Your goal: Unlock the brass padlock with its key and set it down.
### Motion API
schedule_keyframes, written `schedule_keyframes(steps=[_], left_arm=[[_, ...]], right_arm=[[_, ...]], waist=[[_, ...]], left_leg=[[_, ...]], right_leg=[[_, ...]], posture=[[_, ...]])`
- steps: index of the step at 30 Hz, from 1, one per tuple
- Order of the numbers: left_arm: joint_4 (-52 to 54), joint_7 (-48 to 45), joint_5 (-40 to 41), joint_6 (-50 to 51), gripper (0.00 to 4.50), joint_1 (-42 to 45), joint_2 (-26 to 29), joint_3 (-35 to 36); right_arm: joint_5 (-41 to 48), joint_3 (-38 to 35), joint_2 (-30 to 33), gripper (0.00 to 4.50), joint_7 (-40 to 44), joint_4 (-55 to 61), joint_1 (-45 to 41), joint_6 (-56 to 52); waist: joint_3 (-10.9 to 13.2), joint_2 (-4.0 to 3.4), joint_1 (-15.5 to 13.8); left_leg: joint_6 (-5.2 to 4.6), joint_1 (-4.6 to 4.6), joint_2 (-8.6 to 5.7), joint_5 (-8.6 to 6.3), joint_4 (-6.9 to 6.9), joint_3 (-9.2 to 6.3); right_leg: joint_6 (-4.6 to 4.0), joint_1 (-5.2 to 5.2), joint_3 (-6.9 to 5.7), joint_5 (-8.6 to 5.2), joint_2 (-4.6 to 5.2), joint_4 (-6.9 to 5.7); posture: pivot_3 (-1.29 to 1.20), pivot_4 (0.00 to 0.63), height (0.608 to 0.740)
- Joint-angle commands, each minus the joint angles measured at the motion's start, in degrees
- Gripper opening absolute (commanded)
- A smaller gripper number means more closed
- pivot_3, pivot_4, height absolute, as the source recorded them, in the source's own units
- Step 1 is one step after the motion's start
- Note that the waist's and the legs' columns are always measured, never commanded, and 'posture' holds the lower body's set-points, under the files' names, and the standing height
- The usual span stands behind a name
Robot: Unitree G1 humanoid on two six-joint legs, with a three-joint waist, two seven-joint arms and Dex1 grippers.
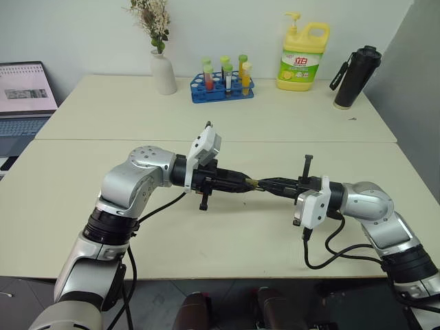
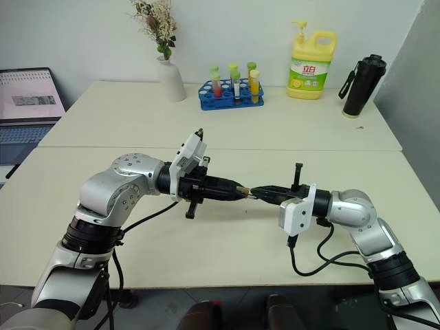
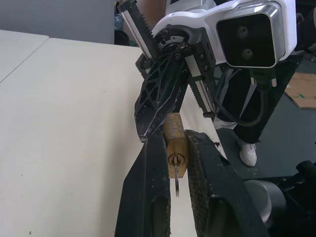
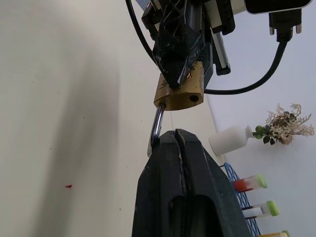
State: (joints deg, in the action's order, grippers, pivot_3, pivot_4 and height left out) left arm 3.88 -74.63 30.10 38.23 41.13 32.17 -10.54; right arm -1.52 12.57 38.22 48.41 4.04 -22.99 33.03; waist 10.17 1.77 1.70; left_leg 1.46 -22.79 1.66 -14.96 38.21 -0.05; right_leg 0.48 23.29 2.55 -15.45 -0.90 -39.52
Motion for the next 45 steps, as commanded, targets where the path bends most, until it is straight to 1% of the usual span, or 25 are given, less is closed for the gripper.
schedule_keyframes(steps=[1, 16, 21, 24, 28, 30, 33, 35, 37, 39, 40, 41, 43, 45], left_arm=[[2.2, -0.3, 1.7, -0.3, 0.17, 0.4, 0.3, 1.6], [2.9, -0.5, 3.5, 1.0, 0.17, -0.3, 1.6, 2.5], [2.3, 0.7, 3.3, 0.9, 0.17, -0.2, 1.3, 2.5], [1.3, 2.5, 2.5, 0.3, 0.17, -0.4, 0.5, 2.3], [-2.3, 6.2, -1.4, -3.8, 0.17, -1.7, -1.4, 1.6], [-3.9, 7.7, -2.8, -5.3, 0.17, -2.3, -2.6, 1.3], [-6.0, 10.0, -6.0, -8.1, 0.17, -5.4, -5.2, -1.0], [-7.4, 11.0, -7.2, -8.8, 0.17, -6.9, -6.8, -2.1], [-7.9, 10.8, -7.6, -8.9, 0.17, -7.7, -7.7, -2.7], [-9.6, 11.4, -7.9, -8.8, 0.17, -8.0, -9.5, -3.2], [-10.3, 11.6, -8.2, -9.0, 0.17, -8.1, -10.0, -3.4], [-11.3, 12.0, -8.4, -9.0, 0.17, -8.0, -10.6, -3.3], [-13.9, 12.6, -9.3, -9.7, 0.17, -7.4, -11.5, -3.3], [-16.6, 13.1, -10.8, -11.2, 0.17, -6.9, -12.2, -3.5]], right_arm=[[1.4, 0.4, 0.4, 0.00, 1.2, 0.5, 0.3, 1.3], [5.2, 0.2, 0.2, 0.00, 4.5, 0.7, 2.1, -2.9], [5.5, 0.2, 0.4, 0.00, 4.7, 1.7, 2.7, -3.1], [5.2, -0.1, 1.2, 0.00, 5.0, 2.4, 3.8, -5.0], [9.1, -2.3, 4.1, 0.00, 5.6, 6.6, 8.1, -18.7], [10.4, -3.4, 5.4, 0.00, 5.7, 8.6, 10.0, -22.7], [13.9, -5.4, 6.9, 0.58, 5.3, 14.0, 15.0, -30.4], [13.7, -5.7, 6.8, 1.19, 4.2, 16.7, 16.5, -33.2], [12.2, -5.6, 6.7, 1.93, 3.3, 18.1, 17.1, -34.9], [10.1, -5.3, 5.5, 2.61, 0.8, 18.7, 17.0, -36.9], [9.1, -5.1, 5.0, 3.04, -0.3, 18.9, 16.9, -37.8], [7.1, -4.9, 4.4, 3.35, -1.7, 18.7, 16.5, -37.6], [5.6, -4.3, 4.4, 4.00, -1.8, 18.9, 16.6, -38.5], [5.0, -4.0, 4.3, 4.04, -1.7, 19.1, 17.0, -39.9]], waist=[[0.0, 0.00, 0.0], [0.0, 0.00, 0.0], [0.0, 0.00, 0.0], [0.0, 0.00, 0.0], [0.0, 0.00, -0.1], [0.0, -0.01, -0.2], [0.0, -0.01, -0.2], [0.0, -0.01, -0.2], [0.0, -0.01, 0.0], [0.0, -0.01, 0.0], [0.0, 0.00, -0.1], [0.0, -0.01, -0.1], [0.0, -0.01, -0.1], [0.0, -0.01, -0.1]], left_leg=[[0.00, 0.00, 0.00, 0.00, 0.00, 0.00], [0.00, 0.00, 0.01, 0.00, 0.00, -0.02], [0.00, 0.00, 0.00, 0.00, 0.00, -0.02], [0.00, 0.00, 0.00, 0.00, 0.00, -0.02], [0.00, -0.01, -0.01, 0.00, 0.01, -0.01], [0.00, -0.01, -0.02, 0.00, 0.01, -0.02], [0.00, -0.01, -0.01, 0.00, 0.00, -0.02], [0.00, -0.01, 0.00, 0.00, -0.01, -0.03], [-0.01, 0.00, 0.00, 0.00, -0.01, -0.01], [-0.01, 0.00, 0.00, 0.00, -0.01, -0.03], [-0.01, 0.00, 0.00, 0.00, 0.00, -0.05], [-0.01, 0.00, -0.01, 0.00, 0.00, -0.03], [-0.01, 0.00, -0.01, 0.00, 0.01, -0.03], [-0.01, 0.00, -0.03, 0.00, 0.01, -0.02]], right_leg=[[0.00, 0.00, 0.00, 0.00, 0.00, 0.00], [0.00, 0.00, -0.01, 0.00, 0.00, -0.01], [0.00, 0.00, -0.01, 0.00, 0.00, -0.01], [0.00, 0.00, -0.01, 0.00, 0.00, -0.01], [0.00, 0.00, 0.00, 0.00, 0.02, 0.00], [0.00, -0.01, 0.00, 0.00, 0.04, 0.00], [0.00, -0.01, 0.00, 0.00, 0.04, 0.01], [0.00, -0.02, -0.01, 0.00, 0.03, 0.03], [0.01, -0.02, 0.02, 0.00, 0.03, 0.02], [0.25, -0.01, 0.01, -0.15, 0.00, 0.02], [0.26, -0.02, -0.02, -0.15, 0.00, 0.01], [0.26, -0.02, -0.03, -0.15, 0.00, 0.01], [0.27, -0.02, -0.01, -0.16, 0.00, 0.01], [0.28, -0.02, -0.01, -0.16, 0.00, 0.02]], posture=[[0.00, 0.150, 0.740], [0.00, 0.150, 0.740], [0.00, 0.150, 0.740], [0.00, 0.150, 0.740], [0.00, 0.150, 0.740], [0.00, 0.150, 0.740], [0.00, 0.150, 0.740], [0.00, 0.150, 0.740], [0.00, 0.150, 0.740], [0.00, 0.150, 0.740], [0.00, 0.150, 0.740], [0.00, 0.150, 0.740], [0.00, 0.150, 0.740], [0.00, 0.150, 0.740]])
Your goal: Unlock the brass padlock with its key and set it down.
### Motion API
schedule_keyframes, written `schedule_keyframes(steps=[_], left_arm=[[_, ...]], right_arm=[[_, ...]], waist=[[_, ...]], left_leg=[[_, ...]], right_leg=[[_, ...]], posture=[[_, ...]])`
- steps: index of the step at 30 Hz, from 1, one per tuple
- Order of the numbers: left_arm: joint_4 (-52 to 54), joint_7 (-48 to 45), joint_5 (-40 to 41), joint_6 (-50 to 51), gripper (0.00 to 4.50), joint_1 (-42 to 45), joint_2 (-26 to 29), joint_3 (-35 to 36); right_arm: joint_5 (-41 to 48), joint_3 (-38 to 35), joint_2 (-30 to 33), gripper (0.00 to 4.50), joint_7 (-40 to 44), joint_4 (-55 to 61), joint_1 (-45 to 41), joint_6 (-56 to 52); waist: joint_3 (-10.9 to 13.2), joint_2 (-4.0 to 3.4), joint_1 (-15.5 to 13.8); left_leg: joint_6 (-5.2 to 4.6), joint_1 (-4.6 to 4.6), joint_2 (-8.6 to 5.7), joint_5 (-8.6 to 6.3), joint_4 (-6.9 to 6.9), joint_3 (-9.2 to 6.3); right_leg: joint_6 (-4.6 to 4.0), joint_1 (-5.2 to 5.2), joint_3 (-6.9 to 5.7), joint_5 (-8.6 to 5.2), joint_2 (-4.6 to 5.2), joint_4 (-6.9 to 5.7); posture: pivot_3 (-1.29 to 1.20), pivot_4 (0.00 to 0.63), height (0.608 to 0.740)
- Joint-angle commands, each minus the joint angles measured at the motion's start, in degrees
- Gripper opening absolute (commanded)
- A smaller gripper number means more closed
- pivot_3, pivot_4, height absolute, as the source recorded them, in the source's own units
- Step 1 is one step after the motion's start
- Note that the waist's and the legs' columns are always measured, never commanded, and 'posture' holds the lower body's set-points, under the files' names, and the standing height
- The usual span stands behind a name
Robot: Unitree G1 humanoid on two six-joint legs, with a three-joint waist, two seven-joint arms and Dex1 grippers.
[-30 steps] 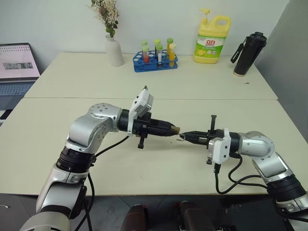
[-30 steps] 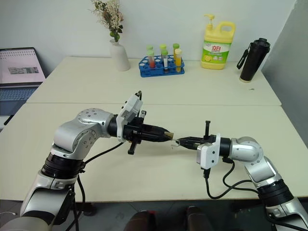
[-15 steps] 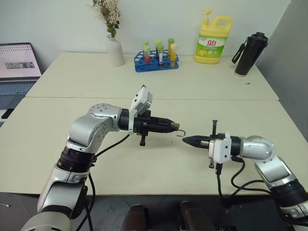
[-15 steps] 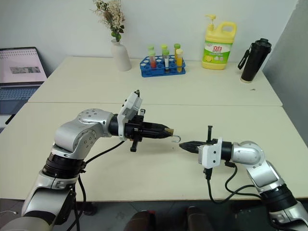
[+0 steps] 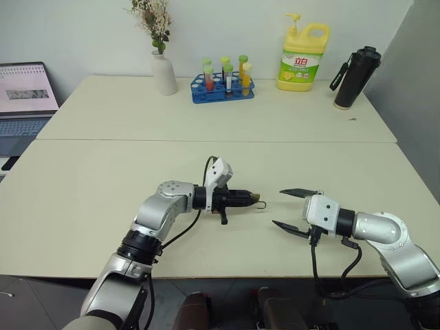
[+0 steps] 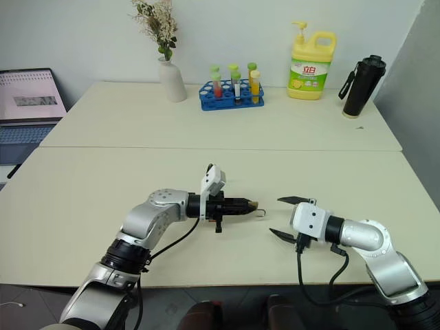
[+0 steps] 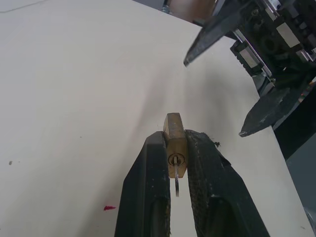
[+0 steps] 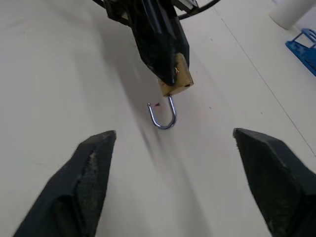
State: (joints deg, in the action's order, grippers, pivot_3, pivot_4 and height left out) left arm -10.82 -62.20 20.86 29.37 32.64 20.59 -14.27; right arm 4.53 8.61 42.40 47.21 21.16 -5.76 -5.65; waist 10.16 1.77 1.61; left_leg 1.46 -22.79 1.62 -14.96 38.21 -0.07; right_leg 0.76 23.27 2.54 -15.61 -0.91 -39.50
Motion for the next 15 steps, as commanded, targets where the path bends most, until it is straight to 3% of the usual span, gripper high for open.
schedule_keyframes(steps=[1, 13, 15], left_arm=[[-2.5, 0.7, -1.9, -2.8, 0.17, 1.6, -0.8, 0.2], [-9.7, 0.9, -3.6, -2.5, 0.17, 4.5, -3.0, 1.2], [-11.3, 1.9, -3.8, -1.7, 0.89, 5.6, -3.3, 1.7]], right_arm=[[-1.3, 0.0, 0.1, 4.04, -0.5, 2.1, -0.1, -1.6], [-0.3, -0.6, 0.6, 4.04, 1.0, 4.3, 1.0, -5.1], [0.0, -0.7, 0.8, 4.04, 1.4, 4.6, 1.2, -5.4]], waist=[[0.0, 0.00, 0.0], [0.0, 0.00, 0.0], [0.0, 0.00, 0.0]], left_leg=[[0.00, -0.01, -0.01, 0.00, 0.00, 0.00], [0.00, -0.02, -0.02, 0.00, -0.01, 0.00], [0.00, -0.02, -0.03, 0.00, -0.01, 0.00]], right_leg=[[0.00, 0.00, 0.00, 0.00, 0.00, 0.00], [0.01, 0.00, -0.02, 0.00, 0.00, 0.02], [0.01, 0.00, -0.03, 0.00, 0.00, 0.02]], posture=[[0.00, 0.150, 0.740], [0.00, 0.150, 0.740], [0.00, 0.150, 0.740]])
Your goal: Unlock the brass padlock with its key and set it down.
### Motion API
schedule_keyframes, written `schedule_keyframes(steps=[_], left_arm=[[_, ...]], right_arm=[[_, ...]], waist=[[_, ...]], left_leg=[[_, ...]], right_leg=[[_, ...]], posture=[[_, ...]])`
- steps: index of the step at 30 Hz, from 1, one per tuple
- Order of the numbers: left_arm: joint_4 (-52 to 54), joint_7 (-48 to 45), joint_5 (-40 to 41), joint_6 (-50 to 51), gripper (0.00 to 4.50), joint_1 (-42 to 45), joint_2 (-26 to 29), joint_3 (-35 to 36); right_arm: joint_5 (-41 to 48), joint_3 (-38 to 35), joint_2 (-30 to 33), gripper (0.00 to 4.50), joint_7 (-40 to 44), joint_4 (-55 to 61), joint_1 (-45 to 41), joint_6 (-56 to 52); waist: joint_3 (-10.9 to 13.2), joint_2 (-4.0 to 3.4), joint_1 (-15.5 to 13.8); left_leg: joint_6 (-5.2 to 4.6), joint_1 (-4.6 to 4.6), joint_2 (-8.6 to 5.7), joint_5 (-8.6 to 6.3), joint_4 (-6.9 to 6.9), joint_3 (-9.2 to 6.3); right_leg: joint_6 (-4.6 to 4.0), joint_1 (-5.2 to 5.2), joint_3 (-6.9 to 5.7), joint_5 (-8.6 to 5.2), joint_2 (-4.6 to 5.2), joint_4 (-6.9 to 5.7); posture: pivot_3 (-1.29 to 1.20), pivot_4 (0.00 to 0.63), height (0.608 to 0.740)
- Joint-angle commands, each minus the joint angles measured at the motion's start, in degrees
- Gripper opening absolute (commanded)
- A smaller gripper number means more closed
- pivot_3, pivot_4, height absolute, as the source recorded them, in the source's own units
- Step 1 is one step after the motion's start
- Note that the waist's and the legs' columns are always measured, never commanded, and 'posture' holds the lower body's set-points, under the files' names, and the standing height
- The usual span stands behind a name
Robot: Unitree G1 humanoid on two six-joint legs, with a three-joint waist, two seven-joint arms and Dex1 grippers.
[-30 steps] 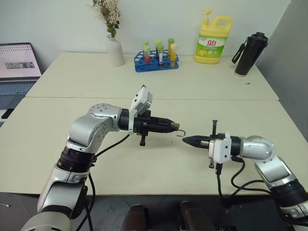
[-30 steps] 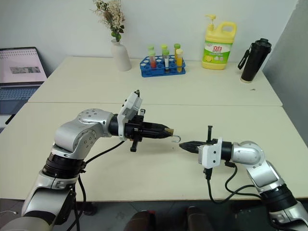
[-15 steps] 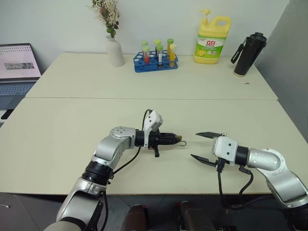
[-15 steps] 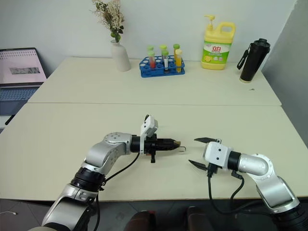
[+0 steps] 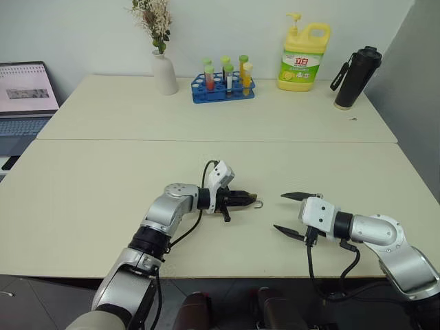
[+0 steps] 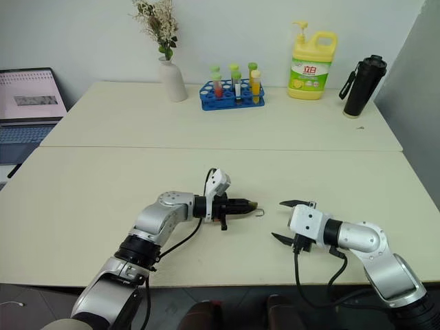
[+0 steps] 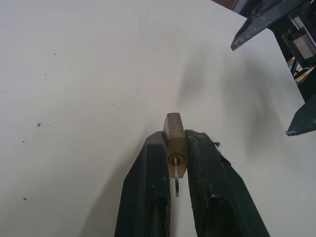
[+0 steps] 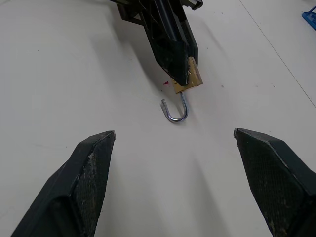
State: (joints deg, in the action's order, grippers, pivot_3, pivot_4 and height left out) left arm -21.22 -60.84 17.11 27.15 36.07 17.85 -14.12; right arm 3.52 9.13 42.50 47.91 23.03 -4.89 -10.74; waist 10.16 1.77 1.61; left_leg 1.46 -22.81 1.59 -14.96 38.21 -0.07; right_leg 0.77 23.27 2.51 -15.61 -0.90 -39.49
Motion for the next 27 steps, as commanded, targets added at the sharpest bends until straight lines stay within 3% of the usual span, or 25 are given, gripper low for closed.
schedule_keyframes(steps=[1, 7, 13, 18, 22, 27], left_arm=[[-1.5, 0.6, -0.1, 0.5, 1.17, 2.6, -0.6, 1.6], [-2.9, -1.3, -1.3, -1.2, 3.00, 3.9, 0.4, 1.3], [0.1, -1.2, -0.8, -4.5, 3.00, 4.2, 2.9, 4.8], [12.6, -3.4, -1.7, -7.7, 3.00, 0.3, 11.4, 6.5], [21.5, -5.0, -5.8, -13.2, 3.00, -7.1, 21.5, 7.0], [26.8, -6.4, -3.3, -13.3, 3.00, -11.7, 26.2, 9.4]], right_arm=[[1.1, -1.3, 0.7, 4.04, 0.9, 2.8, 0.4, -0.6], [1.2, -1.4, 1.5, 4.04, 1.9, 3.8, 1.2, -1.7], [1.9, -1.9, 1.4, 4.04, 2.0, 4.4, 1.3, -3.1], [4.4, -4.5, 0.5, 4.04, 0.7, 4.7, 0.3, -6.6], [4.8, -4.7, 0.5, 4.04, 1.1, 3.5, -1.5, -6.8], [8.8, -5.7, 1.1, 4.04, 3.7, 3.1, -4.0, -10.2]], waist=[[0.0, 0.00, 0.0], [0.0, 0.00, 0.0], [0.0, 0.00, 0.1], [0.0, 0.00, 0.2], [0.0, -0.03, 0.3], [0.0, -0.02, -0.3]], left_leg=[[0.00, 0.00, 0.00, 0.00, 0.00, -0.01], [0.00, -0.01, -0.01, 0.00, -0.01, -0.01], [0.00, 0.01, 0.02, 0.00, -0.01, -0.01], [0.01, 0.01, 0.09, 0.00, -0.06, -0.02], [0.01, 0.06, 0.08, 0.00, -0.10, 0.03], [0.00, 0.01, 0.07, 0.00, -0.08, -0.02]], right_leg=[[0.00, 0.00, 0.00, 0.00, 0.00, 0.00], [0.00, 0.00, 0.00, 0.00, -0.01, 0.02], [0.00, 0.00, 0.00, 0.00, -0.02, 0.01], [0.00, 0.01, 0.04, 0.00, 0.00, 0.02], [0.00, 0.00, 0.06, 0.00, 0.03, 0.04], [-0.01, 0.00, -0.05, -0.01, 0.09, 0.06]], posture=[[0.00, 0.150, 0.740], [0.00, 0.150, 0.740], [0.00, 0.150, 0.740], [0.00, 0.150, 0.740], [0.00, 0.150, 0.740], [0.00, 0.150, 0.740]])
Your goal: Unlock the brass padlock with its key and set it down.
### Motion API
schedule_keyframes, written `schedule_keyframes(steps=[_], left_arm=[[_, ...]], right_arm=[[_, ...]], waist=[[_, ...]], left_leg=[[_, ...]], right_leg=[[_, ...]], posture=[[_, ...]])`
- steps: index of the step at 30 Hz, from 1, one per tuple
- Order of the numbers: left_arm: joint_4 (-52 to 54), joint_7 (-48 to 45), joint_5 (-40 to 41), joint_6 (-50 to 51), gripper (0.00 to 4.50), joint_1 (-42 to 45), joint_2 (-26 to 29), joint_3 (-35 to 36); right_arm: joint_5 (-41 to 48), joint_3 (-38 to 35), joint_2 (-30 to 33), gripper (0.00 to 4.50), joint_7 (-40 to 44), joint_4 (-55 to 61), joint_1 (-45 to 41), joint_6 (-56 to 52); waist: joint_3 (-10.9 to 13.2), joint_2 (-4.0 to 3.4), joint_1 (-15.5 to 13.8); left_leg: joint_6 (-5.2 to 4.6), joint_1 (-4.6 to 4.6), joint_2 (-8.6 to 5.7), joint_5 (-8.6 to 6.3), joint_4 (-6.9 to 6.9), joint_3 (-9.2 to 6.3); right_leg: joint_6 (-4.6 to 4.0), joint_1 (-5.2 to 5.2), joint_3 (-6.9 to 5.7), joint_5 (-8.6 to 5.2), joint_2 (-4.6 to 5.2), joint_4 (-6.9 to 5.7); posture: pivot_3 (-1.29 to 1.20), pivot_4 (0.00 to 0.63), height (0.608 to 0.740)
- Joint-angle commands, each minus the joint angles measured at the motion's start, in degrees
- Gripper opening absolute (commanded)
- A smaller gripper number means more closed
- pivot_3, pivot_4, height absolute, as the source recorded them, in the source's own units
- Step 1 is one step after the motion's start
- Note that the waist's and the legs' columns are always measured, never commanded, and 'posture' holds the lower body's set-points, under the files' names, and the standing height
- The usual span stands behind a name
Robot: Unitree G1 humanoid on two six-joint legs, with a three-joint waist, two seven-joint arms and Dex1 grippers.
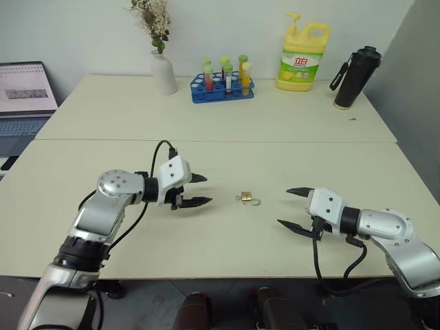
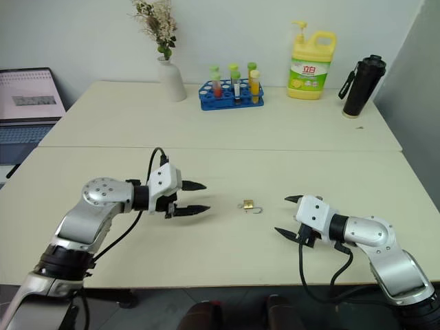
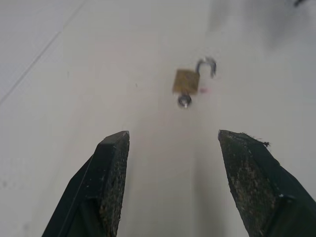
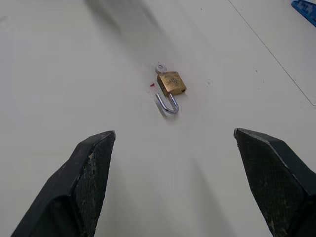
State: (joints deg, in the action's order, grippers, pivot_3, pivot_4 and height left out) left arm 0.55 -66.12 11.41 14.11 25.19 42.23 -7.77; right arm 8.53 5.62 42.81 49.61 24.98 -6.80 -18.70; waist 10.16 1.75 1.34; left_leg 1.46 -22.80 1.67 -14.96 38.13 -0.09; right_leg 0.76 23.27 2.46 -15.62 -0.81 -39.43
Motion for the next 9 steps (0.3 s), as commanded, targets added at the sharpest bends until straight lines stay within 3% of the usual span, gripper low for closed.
schedule_keyframes(steps=[1, 9], left_arm=[[5.9, -0.9, 2.8, 0.6, 3.00, -1.3, 2.3, 3.6], [11.6, -3.2, 7.9, 6.0, 3.00, -5.9, 5.6, 5.2]], right_arm=[[4.7, -2.6, 1.1, 4.04, 2.7, 1.2, -2.7, -3.1], [6.7, -3.3, 4.2, 4.04, 6.4, -0.2, -3.3, -2.0]], waist=[[0.0, 0.00, -0.1], [0.0, 0.00, 0.2]], left_leg=[[0.00, 0.00, 0.00, 0.00, 0.02, 0.00], [-0.02, -0.03, 0.08, -0.01, -0.07, 0.01]], right_leg=[[0.00, 0.00, 0.02, 0.00, 0.00, 0.01], [0.01, -0.04, 0.03, 0.00, -0.01, 0.30]], posture=[[0.00, 0.150, 0.740], [0.00, 0.150, 0.740]])
